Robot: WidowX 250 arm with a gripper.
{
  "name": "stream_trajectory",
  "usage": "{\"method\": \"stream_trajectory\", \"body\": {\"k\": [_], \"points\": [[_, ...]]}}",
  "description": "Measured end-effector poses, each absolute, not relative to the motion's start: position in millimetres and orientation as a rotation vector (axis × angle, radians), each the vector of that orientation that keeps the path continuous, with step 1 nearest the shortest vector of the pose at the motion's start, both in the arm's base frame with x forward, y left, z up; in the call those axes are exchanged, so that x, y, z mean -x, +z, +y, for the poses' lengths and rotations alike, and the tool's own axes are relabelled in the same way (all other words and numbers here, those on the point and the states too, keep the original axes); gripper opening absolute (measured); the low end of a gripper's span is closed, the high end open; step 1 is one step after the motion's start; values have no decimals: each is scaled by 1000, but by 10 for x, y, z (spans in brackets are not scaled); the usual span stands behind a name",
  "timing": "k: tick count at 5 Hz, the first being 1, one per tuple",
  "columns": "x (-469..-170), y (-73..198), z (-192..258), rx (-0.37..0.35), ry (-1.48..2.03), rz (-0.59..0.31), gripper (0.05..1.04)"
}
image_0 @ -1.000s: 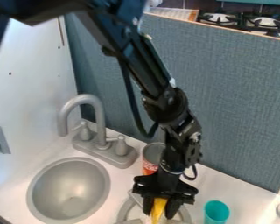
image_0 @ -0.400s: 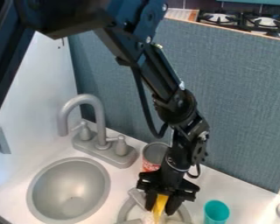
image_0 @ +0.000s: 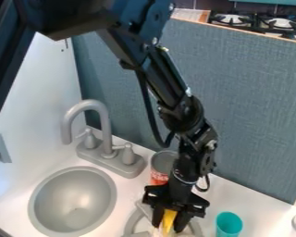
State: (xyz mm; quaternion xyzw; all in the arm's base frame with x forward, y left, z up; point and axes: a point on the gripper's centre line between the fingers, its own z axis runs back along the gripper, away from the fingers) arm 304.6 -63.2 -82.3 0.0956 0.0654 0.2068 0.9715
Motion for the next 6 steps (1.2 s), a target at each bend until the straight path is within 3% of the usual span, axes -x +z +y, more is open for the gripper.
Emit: {"method": "stream_trajectory", "body": {"k": [2, 4, 5, 6], "points": [[-2981, -870, -607, -151, 401, 160, 563], [-2955, -862, -568, -174, 406, 153, 614], [-2797, -793, -579, -175, 411, 145, 933], [-2789, -545, -658, -167, 393, 68, 1010]]}}
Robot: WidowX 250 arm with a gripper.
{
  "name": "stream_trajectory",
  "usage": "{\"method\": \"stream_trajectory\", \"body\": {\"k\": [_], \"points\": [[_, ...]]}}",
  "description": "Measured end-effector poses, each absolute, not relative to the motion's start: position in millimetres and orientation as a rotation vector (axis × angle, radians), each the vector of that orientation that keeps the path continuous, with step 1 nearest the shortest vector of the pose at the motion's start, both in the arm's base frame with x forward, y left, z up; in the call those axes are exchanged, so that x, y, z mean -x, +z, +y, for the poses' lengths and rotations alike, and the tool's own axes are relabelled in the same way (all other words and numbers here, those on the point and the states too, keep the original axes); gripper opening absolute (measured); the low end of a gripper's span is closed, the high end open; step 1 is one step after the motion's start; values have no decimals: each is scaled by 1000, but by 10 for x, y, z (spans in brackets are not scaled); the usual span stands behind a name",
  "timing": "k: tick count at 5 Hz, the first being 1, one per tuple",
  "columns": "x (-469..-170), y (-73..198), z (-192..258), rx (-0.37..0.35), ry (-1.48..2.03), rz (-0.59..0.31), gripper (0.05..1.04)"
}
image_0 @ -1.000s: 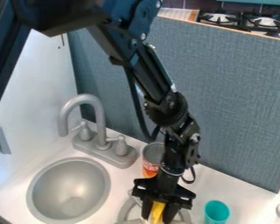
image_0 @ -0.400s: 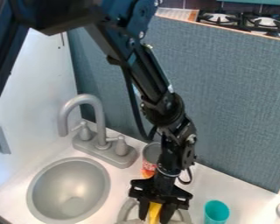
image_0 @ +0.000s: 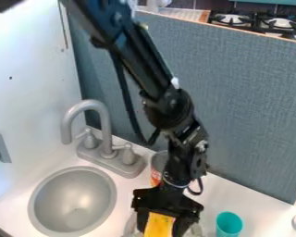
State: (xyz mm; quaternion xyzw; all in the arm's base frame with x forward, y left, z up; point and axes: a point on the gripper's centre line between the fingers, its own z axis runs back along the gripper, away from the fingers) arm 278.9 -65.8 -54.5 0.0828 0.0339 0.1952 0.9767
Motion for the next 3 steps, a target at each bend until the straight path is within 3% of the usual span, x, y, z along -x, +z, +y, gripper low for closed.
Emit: {"method": "stream_trajectory", "body": {"k": [3], "points": [[-2389, -228, -763, -199, 365, 41, 1004]]}}
